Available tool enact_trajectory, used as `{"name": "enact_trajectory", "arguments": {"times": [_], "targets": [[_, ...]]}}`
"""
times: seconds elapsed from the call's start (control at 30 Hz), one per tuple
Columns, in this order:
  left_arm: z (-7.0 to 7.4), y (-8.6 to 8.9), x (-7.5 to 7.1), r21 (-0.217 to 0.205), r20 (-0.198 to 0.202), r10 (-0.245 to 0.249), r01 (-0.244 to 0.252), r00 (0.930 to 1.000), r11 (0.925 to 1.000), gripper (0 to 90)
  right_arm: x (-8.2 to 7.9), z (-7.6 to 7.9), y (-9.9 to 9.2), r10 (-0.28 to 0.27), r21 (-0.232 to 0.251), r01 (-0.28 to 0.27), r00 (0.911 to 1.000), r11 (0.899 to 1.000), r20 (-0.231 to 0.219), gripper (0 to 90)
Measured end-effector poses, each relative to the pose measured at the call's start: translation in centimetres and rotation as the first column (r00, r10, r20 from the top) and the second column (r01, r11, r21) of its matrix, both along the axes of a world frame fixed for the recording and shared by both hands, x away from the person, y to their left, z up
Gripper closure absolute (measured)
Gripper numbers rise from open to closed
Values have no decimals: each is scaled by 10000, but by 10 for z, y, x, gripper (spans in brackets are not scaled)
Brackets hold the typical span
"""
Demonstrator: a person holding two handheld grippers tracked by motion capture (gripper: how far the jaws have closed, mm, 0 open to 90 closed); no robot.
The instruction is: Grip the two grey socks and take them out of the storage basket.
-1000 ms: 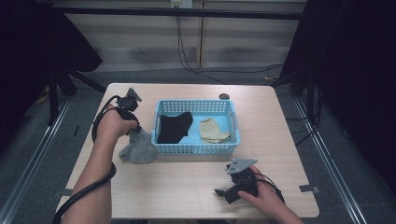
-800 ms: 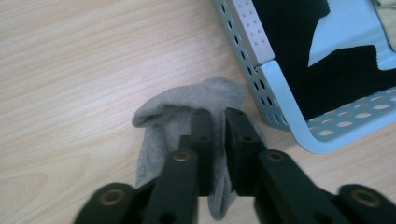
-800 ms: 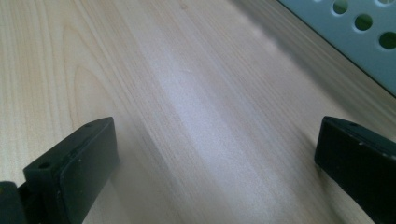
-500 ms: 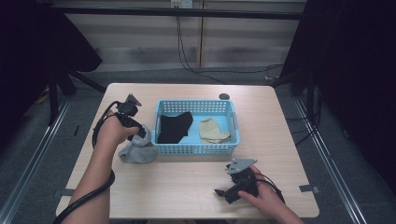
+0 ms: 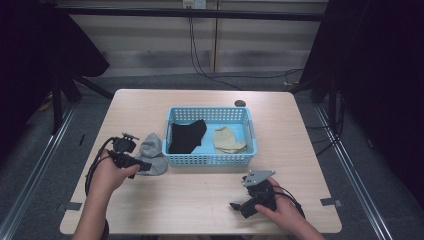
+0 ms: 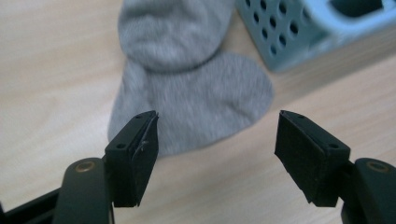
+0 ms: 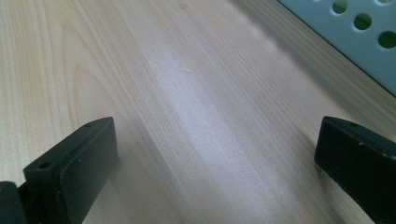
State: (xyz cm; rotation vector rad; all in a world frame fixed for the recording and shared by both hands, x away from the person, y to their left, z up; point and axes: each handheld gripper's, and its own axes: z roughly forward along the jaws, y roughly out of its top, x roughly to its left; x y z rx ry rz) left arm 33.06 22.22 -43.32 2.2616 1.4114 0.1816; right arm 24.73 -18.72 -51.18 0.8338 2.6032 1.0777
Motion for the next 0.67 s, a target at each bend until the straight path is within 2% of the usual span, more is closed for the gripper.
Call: {"name": "enact_trajectory", "arguments": {"times": [0.03,0.1,0.13,0.2,0.23,0.27,0.3,0.37,0.4,0.57,0.67], "targets": [[-4,2,-3,-28,33,-64,64,10000,10000,302,0,0,0,-7,-1,7,10000,10000,4,0],[-17,6,-13,-305,350,46,-35,9994,9995,302,0,0,0,-10,1,10,10000,10000,1,0],[-24,9,-19,-263,425,38,-27,9991,9997,301,0,0,0,-14,2,14,10000,10000,-2,0],[-35,10,-27,-359,942,49,-15,9955,9994,293,0,0,0,-24,2,24,10000,10000,-15,0],[-39,11,-30,-433,1011,-32,76,9949,9990,284,0,0,0,-26,6,26,10000,10000,-24,0],[-46,13,-35,-213,1334,-205,235,9909,9995,281,0,0,0,-27,2,27,10000,10000,-16,0],[-50,13,-37,-176,1452,-173,200,9892,9996,276,0,0,0,-32,5,32,10000,10000,-28,0],[-55,13,-41,173,1703,-627,606,9834,9980,252,0,0,0,-43,-2,43,10000,10000,-11,0],[-59,14,-43,152,1966,-835,821,9769,9965,252,-1,0,0,-41,2,41,10000,10000,-27,0],[-68,16,-49,-265,2771,-910,1023,9565,9944,195,-1,0,0,-56,1,56,10000,10000,-28,0],[-70,16,-50,-427,2941,-761,926,9527,9948,173,-1,0,0,-57,2,57,10000,10000,-24,0]]}}
